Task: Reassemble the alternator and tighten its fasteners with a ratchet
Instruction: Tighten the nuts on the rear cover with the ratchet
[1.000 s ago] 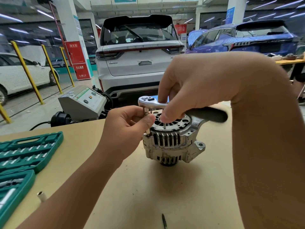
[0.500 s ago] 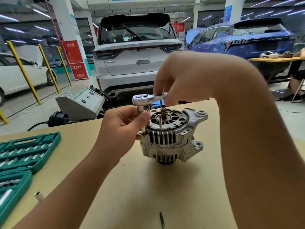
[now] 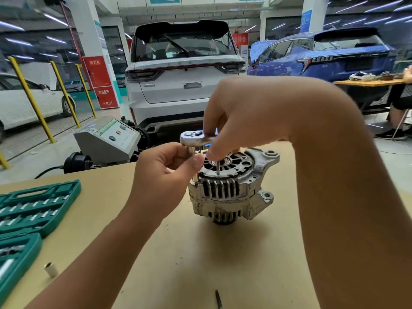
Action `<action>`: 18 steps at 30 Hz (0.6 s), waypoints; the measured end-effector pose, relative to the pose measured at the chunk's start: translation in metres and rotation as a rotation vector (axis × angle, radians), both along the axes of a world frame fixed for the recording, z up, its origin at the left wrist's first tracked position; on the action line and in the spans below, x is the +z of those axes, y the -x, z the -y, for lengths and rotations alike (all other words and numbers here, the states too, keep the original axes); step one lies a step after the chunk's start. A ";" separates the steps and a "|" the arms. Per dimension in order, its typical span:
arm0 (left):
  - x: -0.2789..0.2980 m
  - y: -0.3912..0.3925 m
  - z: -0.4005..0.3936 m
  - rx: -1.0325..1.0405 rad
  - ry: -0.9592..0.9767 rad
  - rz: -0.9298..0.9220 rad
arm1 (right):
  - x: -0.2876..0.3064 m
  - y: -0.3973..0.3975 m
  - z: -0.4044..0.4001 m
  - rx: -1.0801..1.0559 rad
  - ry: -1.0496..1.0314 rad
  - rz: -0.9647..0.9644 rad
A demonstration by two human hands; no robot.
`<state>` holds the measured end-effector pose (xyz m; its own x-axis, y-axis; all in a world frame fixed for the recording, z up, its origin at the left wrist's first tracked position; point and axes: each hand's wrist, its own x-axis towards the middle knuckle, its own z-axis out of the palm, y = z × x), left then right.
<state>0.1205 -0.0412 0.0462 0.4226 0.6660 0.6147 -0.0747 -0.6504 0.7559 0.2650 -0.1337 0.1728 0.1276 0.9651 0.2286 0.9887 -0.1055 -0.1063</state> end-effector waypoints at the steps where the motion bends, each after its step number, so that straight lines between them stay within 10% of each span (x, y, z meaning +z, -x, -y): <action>1: 0.000 0.000 0.002 -0.007 -0.006 0.020 | 0.001 0.001 0.001 0.012 0.011 -0.016; 18: 0.006 0.003 0.001 -0.073 0.046 -0.029 | 0.007 -0.003 0.018 0.021 -0.040 -0.060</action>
<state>0.1177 -0.0420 0.0524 0.4879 0.6602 0.5710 -0.0986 -0.6083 0.7875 0.2678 -0.1521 0.1800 0.1225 0.9578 0.2598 0.9823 -0.0797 -0.1696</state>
